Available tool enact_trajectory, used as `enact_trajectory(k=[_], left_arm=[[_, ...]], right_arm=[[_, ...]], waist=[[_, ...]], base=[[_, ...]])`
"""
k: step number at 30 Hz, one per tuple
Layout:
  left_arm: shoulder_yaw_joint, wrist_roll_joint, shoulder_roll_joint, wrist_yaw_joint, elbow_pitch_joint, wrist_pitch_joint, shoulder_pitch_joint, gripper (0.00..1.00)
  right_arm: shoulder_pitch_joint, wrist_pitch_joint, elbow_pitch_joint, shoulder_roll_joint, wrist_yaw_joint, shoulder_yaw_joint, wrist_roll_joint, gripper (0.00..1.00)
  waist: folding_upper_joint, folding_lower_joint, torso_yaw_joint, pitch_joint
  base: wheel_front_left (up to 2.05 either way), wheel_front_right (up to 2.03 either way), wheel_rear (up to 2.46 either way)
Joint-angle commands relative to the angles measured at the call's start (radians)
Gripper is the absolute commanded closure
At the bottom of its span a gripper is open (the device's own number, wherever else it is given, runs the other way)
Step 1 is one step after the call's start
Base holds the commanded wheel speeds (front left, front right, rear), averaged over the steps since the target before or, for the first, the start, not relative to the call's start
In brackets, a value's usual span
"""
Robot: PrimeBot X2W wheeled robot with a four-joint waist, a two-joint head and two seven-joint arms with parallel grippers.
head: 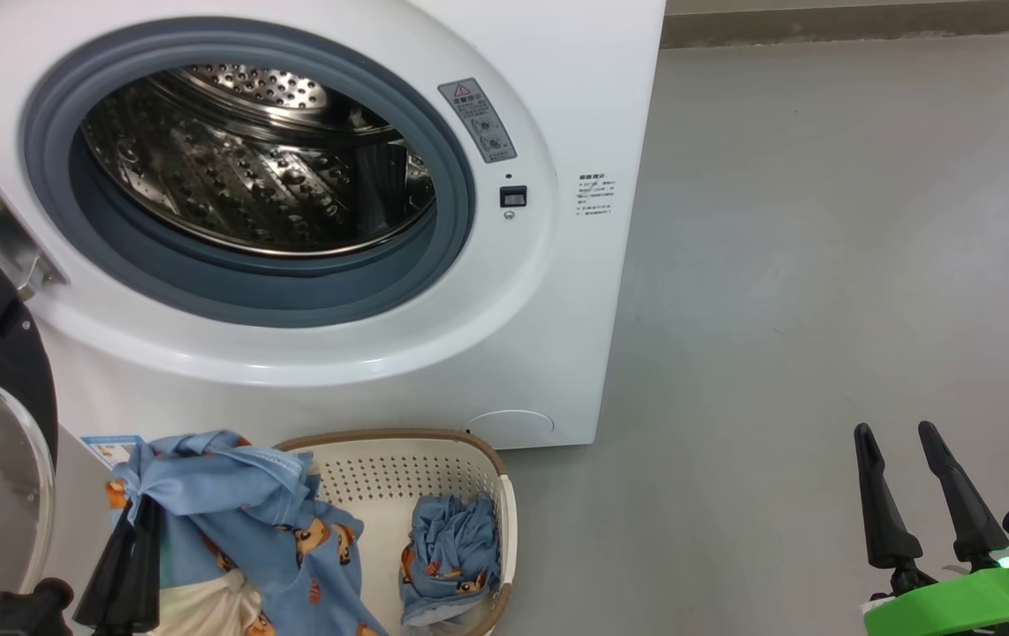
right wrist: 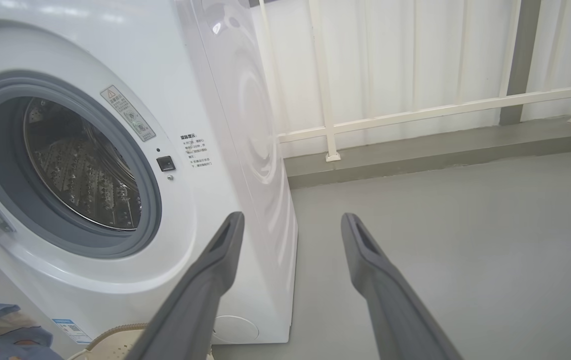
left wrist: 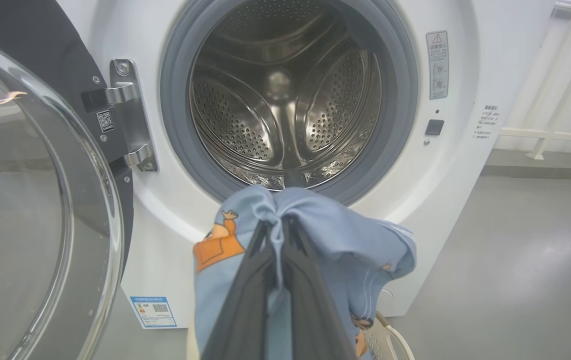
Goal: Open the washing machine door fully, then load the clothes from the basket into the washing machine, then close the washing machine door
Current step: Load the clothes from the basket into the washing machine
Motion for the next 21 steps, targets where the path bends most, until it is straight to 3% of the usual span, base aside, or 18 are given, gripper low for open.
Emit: enact_trajectory(k=[1, 11, 21], left_arm=[[0.040, 0.005, 0.020, 0.010, -0.038, -0.009, -0.016, 1.00], [0.037, -0.007, 0.017, 0.021, -0.064, 0.000, -0.053, 1.00], [0.041, -0.015, 0.025, 0.027, -0.035, -0.003, -0.219, 1.00]], right_arm=[[-0.009, -0.008, -0.028, -0.014, 0.006, 0.016, 0.013, 0.00], [-0.037, -0.008, -0.036, -0.011, 0.006, 0.018, 0.010, 0.00], [-0.094, -0.008, -0.042, 0.004, 0.006, 0.023, 0.004, 0.00]], waist=[[0.0000, 0.0000, 0.003, 0.000], [0.0000, 0.0000, -0.004, 0.057], [0.0000, 0.0000, -0.022, 0.177]], base=[[0.00, 0.00, 0.00], [0.00, 0.00, 0.00], [0.00, 0.00, 0.00]])
